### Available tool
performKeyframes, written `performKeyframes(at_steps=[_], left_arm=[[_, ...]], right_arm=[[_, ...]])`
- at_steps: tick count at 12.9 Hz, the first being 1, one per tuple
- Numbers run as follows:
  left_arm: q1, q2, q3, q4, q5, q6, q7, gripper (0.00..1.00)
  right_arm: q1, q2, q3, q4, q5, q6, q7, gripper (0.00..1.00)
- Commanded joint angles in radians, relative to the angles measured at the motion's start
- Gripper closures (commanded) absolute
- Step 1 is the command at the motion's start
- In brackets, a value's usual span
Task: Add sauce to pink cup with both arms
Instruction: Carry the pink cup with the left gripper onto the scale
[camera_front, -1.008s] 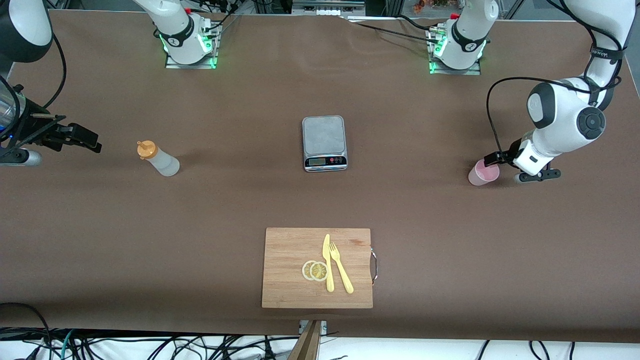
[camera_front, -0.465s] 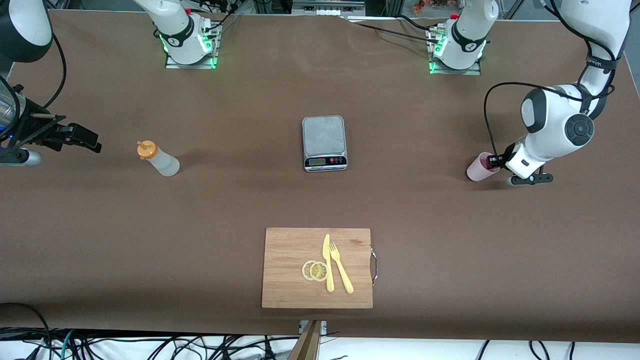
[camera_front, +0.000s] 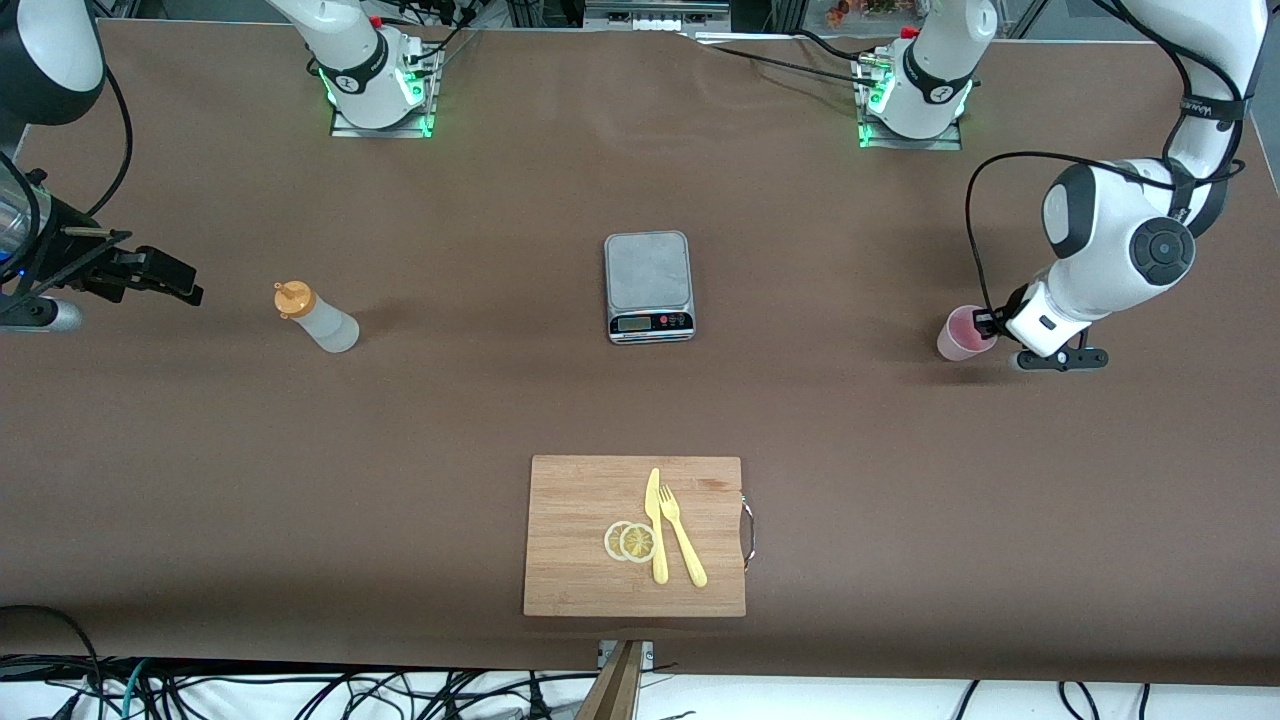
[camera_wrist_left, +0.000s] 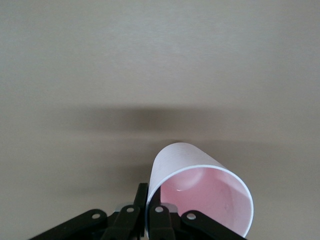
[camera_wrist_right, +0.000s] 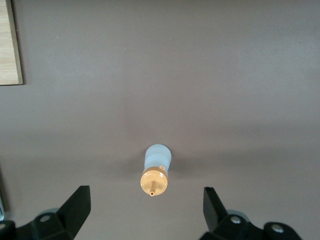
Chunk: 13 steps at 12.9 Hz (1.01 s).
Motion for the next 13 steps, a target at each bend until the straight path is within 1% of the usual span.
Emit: performKeyframes(at_steps=[1, 4, 5, 7, 11, 13], left_arm=[[-0.038, -0.034, 0.004, 0.016, -0.035, -0.071, -0.037, 1.00], [-0.168, -0.032, 0.003, 0.065, -0.171, -0.086, -0.044, 1.00], [-0.220, -0.026, 0.003, 0.099, -0.205, -0.101, -0.052, 1.00], [-0.340, 0.011, 0.004, 0.175, -0.212, -0.106, -0.162, 1.00], [-0.574, 0.142, 0.003, 0.338, -0.212, -0.103, -0.505, 1.00], [-0.668, 0.179, 0.003, 0.372, -0.213, -0.097, -0.596, 1.00]], right_arm=[[-0.006, -0.012, 0.002, 0.001, -0.005, -0.015, -0.007, 0.00], [-0.006, -0.011, 0.002, 0.001, -0.003, -0.010, -0.007, 0.00], [-0.006, -0.012, 0.002, 0.001, -0.003, -0.015, -0.007, 0.00], [-0.006, -0.012, 0.003, 0.003, -0.003, -0.012, -0.007, 0.00], [-0.006, -0.012, 0.002, 0.001, -0.003, -0.015, -0.009, 0.00], [-0.006, -0.014, 0.003, 0.001, -0.005, -0.016, -0.009, 0.00]])
